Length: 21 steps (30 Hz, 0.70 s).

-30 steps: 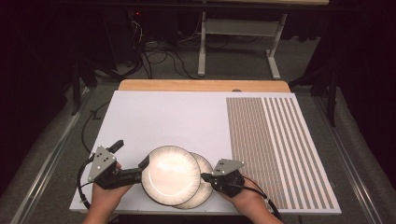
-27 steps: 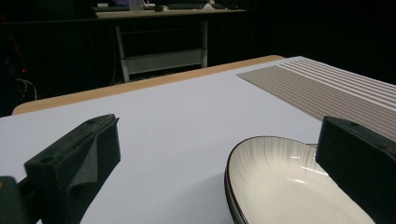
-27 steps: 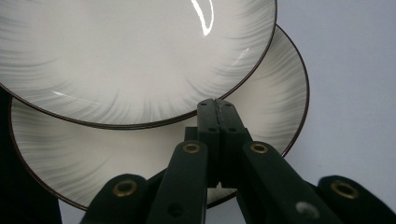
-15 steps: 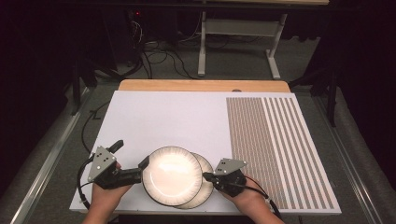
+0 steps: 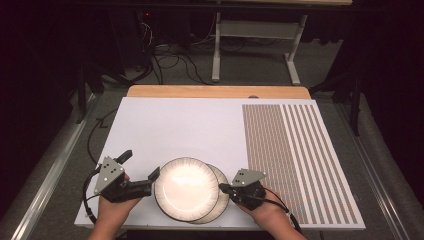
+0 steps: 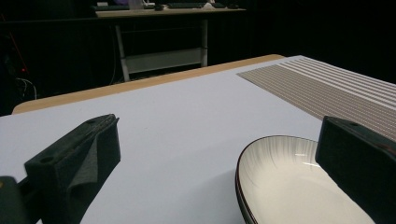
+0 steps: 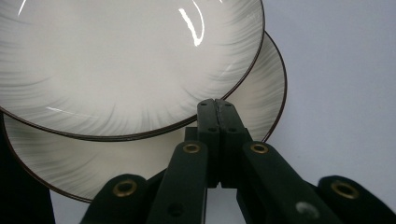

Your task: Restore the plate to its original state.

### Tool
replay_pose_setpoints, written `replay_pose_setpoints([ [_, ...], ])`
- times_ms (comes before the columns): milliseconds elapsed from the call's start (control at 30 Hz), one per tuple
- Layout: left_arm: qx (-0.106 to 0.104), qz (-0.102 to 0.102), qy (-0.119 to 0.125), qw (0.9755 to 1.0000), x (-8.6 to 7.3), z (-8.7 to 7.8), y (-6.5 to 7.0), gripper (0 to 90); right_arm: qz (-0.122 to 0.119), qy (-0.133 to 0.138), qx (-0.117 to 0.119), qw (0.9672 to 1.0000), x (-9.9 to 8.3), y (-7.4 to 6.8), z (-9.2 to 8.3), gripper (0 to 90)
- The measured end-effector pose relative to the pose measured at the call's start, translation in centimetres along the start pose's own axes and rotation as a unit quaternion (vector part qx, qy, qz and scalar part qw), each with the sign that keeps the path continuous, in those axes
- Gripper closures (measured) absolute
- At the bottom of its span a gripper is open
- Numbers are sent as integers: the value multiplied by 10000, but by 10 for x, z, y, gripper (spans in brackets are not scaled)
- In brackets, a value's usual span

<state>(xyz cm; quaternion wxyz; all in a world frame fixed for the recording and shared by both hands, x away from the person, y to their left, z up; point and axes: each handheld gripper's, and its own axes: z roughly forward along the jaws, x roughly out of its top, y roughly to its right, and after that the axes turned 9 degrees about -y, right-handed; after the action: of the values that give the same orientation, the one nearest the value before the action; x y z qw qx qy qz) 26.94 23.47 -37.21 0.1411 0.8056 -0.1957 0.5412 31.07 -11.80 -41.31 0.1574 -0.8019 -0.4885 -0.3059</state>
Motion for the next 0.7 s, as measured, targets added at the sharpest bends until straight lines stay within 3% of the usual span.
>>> replay_pose_setpoints([
  [700, -15, -3, -23, 10000, 0, 1, 0, 8, -1, 23, -97, 9999, -1, 2, -7, 900],
])
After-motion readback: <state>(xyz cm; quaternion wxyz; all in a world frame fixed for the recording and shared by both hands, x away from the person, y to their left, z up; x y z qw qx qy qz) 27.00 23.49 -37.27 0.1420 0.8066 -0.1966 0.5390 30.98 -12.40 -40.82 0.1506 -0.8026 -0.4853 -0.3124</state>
